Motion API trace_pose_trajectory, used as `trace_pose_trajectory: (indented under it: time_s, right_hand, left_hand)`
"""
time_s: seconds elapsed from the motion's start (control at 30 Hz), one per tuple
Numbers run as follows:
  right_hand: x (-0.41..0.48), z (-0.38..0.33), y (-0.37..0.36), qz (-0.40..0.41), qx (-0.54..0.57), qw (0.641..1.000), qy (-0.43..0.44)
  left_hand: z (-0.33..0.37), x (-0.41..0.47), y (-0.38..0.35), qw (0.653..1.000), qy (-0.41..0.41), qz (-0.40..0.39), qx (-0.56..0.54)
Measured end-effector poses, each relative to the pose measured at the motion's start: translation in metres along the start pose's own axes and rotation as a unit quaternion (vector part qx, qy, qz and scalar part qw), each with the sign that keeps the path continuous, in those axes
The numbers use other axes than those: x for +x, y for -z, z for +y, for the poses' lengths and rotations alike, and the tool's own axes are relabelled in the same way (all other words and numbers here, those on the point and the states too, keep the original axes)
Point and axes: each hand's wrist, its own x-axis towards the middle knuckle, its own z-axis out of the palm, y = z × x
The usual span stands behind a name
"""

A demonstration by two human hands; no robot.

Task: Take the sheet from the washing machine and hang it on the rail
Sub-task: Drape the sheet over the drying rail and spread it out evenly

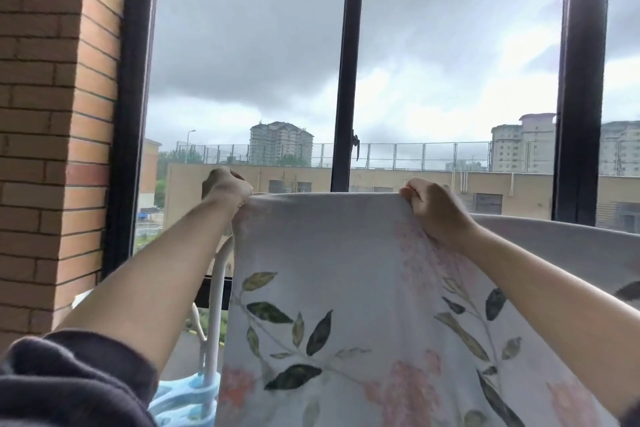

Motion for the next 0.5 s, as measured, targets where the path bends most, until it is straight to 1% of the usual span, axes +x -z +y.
trace_pose_trajectory:
  time_s: [0.03, 0.07, 0.1, 0.17, 0.2, 0.23, 0.27, 0.3, 0.33, 0.4, 0.43, 0.5]
  right_hand:
    - [0.003, -0.003, -0.004, -0.011, -0.015, 1.000, -0.012]
    - [0.006, -0.004, -0.008, -0.041, -0.032, 0.998, -0.025]
    - [0.009, -0.004, -0.013, -0.089, -0.037, 0.995, -0.036]
    - [0.011, 0.001, -0.016, -0.212, -0.006, 0.975, -0.060]
    - [0.012, 0.004, -0.016, -0.265, 0.013, 0.961, -0.073]
    - [0.013, 0.008, -0.014, -0.300, 0.027, 0.950, -0.083]
    - [0.013, 0.012, -0.014, -0.317, 0.036, 0.943, -0.090]
    - [0.013, 0.016, -0.013, -0.321, 0.038, 0.941, -0.096]
    - [0.012, 0.019, -0.012, -0.321, 0.037, 0.941, -0.101]
    - [0.011, 0.023, -0.012, -0.313, 0.034, 0.945, -0.094]
    - [0.010, 0.023, -0.011, -0.309, 0.037, 0.947, -0.086]
    - [0.008, 0.019, -0.010, -0.303, 0.038, 0.950, -0.069]
  left_hand:
    - [-0.002, 0.003, 0.000, 1.000, 0.007, -0.008, 0.025]
    - [-0.004, 0.004, 0.001, 0.998, 0.017, -0.024, 0.062]
    - [-0.008, 0.005, 0.001, 0.991, 0.023, -0.057, 0.117]
    - [-0.013, -0.001, 0.000, 0.959, 0.027, -0.166, 0.230]
    - [-0.016, -0.005, -0.002, 0.942, 0.025, -0.220, 0.253]
    - [-0.018, -0.010, -0.005, 0.931, 0.022, -0.256, 0.258]
    - [-0.019, -0.012, -0.010, 0.929, 0.017, -0.268, 0.253]
    - [-0.019, -0.014, -0.014, 0.931, 0.003, -0.264, 0.250]
    - [-0.020, -0.015, -0.019, 0.938, -0.017, -0.243, 0.246]
    - [-0.020, -0.016, -0.030, 0.954, -0.071, -0.168, 0.239]
    - [-0.018, -0.020, -0.034, 0.956, -0.111, -0.138, 0.234]
    - [-0.011, -0.036, -0.041, 0.948, -0.197, -0.104, 0.227]
